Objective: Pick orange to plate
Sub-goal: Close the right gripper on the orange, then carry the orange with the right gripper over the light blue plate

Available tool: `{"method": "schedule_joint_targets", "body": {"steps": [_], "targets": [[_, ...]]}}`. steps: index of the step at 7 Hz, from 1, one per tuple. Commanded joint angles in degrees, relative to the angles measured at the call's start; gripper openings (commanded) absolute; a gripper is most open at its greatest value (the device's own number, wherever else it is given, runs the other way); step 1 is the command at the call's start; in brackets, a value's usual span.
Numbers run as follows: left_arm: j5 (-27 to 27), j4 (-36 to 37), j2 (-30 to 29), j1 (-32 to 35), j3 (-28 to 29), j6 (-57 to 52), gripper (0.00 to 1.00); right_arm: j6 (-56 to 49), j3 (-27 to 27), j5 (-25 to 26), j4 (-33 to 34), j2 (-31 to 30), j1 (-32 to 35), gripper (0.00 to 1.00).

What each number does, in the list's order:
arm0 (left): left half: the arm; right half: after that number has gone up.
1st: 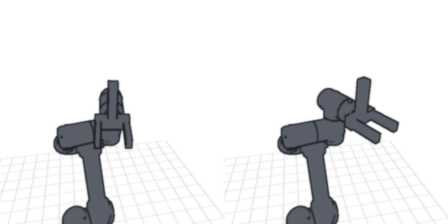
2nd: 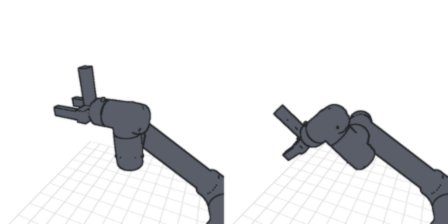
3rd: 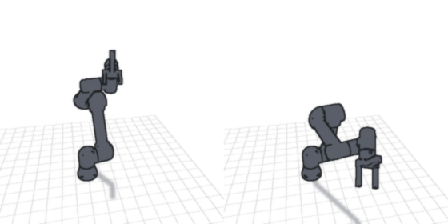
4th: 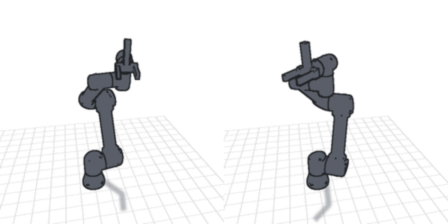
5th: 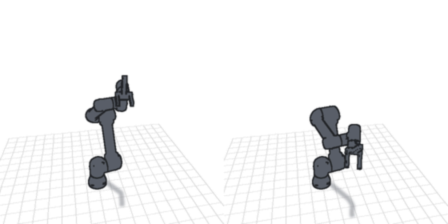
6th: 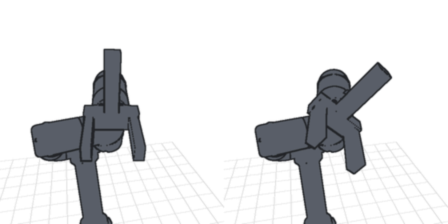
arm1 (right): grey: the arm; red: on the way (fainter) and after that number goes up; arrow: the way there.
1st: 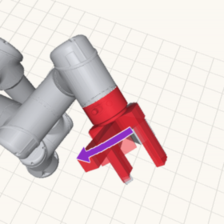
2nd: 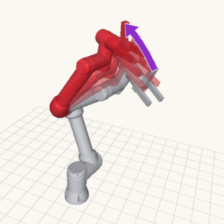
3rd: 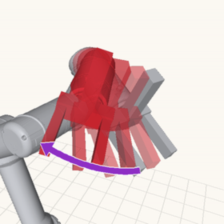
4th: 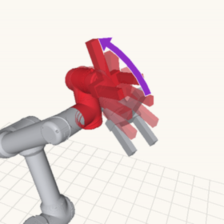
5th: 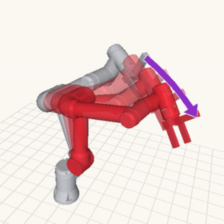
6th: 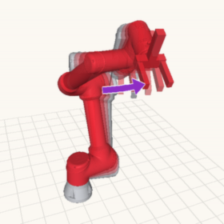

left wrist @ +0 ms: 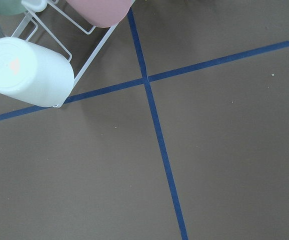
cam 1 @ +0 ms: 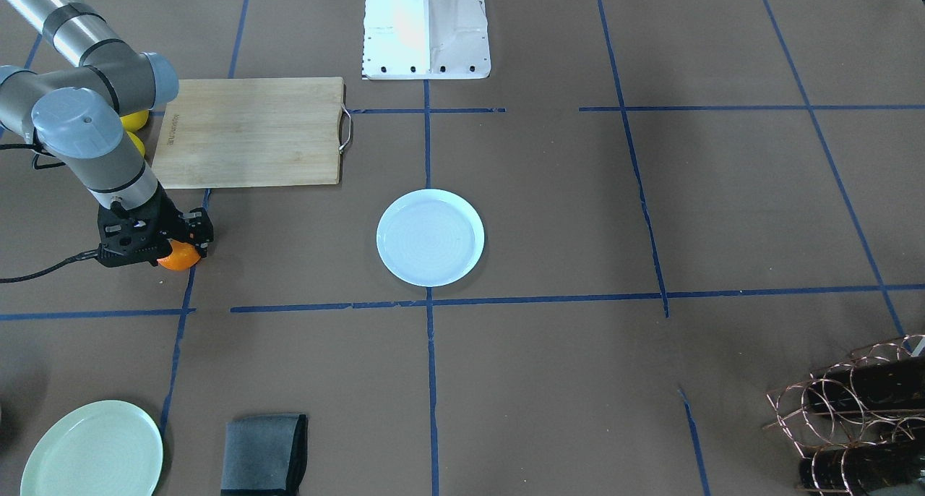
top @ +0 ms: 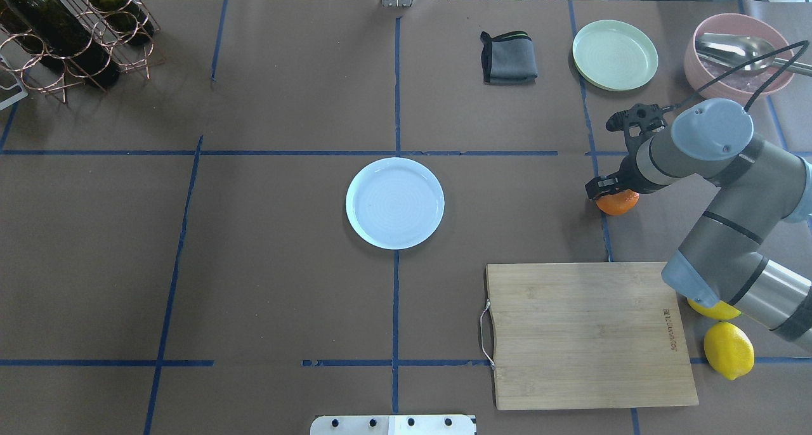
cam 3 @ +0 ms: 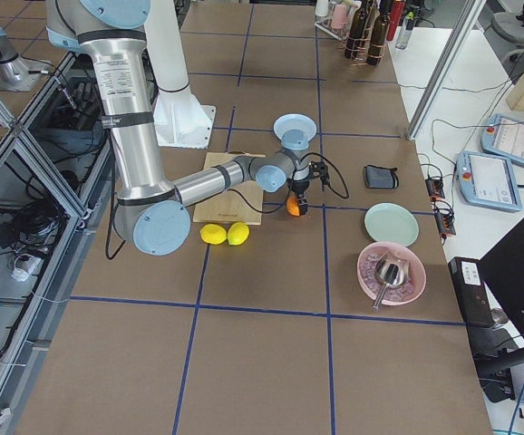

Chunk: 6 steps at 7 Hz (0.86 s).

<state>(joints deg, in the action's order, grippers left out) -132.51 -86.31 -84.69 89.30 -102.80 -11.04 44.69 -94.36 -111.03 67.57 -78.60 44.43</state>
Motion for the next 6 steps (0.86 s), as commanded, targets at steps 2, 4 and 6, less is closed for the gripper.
{"method": "schedule_joint_targets", "body": {"steps": [2,4,6], "targets": [[0.0,0.0,0.0,0.0,-0.1,0.1,1.0,2.8,-4.0,-0.3,4.5,4.6,-0.4,0.09],[0.0,0.0,-0.1,0.0,-0.1,0.0,1.0,12.2,-1.8,0.5,18.1,20.3,-4.3,0.12],[-0.5,0.0,-0.2,0.1,-0.1,0.0,1.0,21.3,1.5,5.3,19.2,28.1,-9.4,0.14]]}}
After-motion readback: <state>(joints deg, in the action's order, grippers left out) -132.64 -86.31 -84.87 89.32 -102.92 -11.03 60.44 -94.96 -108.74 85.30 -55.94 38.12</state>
